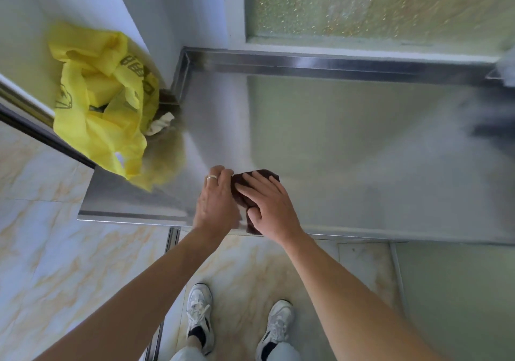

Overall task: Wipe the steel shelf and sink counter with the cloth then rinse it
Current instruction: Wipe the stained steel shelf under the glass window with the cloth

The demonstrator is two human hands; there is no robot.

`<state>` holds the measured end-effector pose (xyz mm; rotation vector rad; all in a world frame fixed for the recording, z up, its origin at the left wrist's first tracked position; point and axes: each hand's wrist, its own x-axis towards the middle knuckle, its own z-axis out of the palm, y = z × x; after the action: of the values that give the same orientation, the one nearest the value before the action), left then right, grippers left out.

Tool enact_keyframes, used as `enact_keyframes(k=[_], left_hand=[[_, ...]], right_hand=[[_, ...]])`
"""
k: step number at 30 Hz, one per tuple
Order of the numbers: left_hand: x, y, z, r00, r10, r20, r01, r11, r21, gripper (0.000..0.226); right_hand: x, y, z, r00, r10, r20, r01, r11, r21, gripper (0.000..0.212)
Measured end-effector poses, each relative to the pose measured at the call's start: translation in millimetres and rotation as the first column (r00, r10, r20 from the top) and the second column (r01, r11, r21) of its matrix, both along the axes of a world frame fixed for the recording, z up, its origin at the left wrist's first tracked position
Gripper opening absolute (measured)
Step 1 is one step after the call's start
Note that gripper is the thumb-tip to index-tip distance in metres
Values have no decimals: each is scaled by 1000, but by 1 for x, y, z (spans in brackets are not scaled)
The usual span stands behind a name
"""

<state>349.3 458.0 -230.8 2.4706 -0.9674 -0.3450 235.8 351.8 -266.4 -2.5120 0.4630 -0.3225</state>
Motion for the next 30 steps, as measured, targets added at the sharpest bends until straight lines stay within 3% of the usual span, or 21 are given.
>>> enact_keyframes(k=[8,14,20,24,26,30], left_hand=[[-67,-61,11,982,-176,71,170,982,86,54],[-109,-122,15,969,-244,-40,248,956,155,52],[-146,-167,21,918,-393,-48,395,904,161,42],[-157,-200,29,875,-482,-45,484,870,94,33],[-163,-221,35,843,-535,-61,538,839,79,35],[-188,-268,56,742,-666,-74,670,733,115,40]], right_hand=[[-92,-83,5,988,-147,-44,147,989,-4,67],[-148,-140,8,956,-288,-54,288,958,-11,67],[-196,-183,17,848,-486,-213,477,874,-98,69],[-248,-212,34,641,-633,-434,601,766,-228,74],[-275,-223,46,462,-704,-540,679,672,-294,70],[-313,-240,79,44,-764,-644,858,359,-368,43]])
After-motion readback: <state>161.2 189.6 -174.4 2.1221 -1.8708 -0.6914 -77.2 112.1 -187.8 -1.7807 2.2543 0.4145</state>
